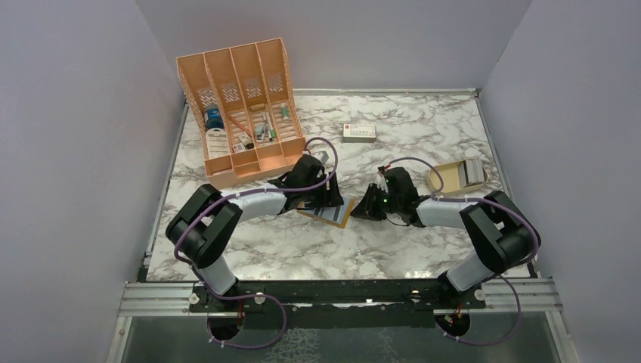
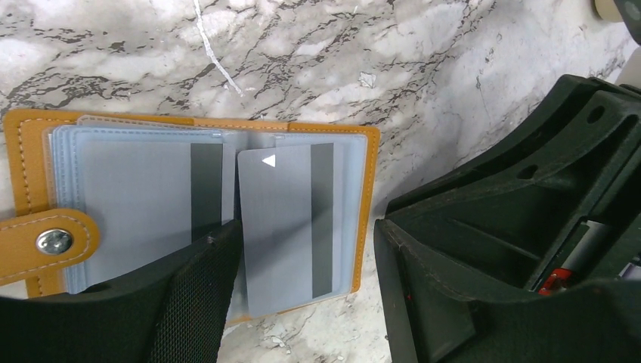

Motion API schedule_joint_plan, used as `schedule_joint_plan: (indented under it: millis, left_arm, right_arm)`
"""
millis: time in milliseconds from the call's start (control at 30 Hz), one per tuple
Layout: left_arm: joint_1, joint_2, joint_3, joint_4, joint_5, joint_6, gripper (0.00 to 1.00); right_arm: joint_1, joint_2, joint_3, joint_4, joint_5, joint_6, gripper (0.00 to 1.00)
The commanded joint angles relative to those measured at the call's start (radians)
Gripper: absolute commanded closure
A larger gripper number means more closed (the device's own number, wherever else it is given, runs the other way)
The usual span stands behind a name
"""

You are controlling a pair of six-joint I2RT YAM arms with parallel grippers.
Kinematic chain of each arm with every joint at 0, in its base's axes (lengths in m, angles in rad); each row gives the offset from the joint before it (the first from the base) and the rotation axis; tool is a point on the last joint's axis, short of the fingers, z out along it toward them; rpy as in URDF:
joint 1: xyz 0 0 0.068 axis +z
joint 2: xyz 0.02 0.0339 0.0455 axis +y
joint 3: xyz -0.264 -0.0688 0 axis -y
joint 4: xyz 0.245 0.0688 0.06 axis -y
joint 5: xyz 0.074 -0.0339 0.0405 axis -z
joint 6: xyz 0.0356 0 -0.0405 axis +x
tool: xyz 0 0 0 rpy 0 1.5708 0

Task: Put the credit cards into the card holder
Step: Insert the credit card into the card holder.

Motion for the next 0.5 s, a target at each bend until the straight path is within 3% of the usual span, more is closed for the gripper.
schedule_joint_plan:
  millis: [0,467]
  left_arm:
    - [0.005,0.011,0.011,0.028,0.051,-0.002,0.34]
    - [0.005,0.070,-0.009,0.160,0.200,-0.046,0.35]
  right_arm:
    - [0.008,0.025,-0.005,0.061,-0.016,0.008,0.85]
    - [0.008,0.035,0.015,0.033,0.018,-0.019,0.85]
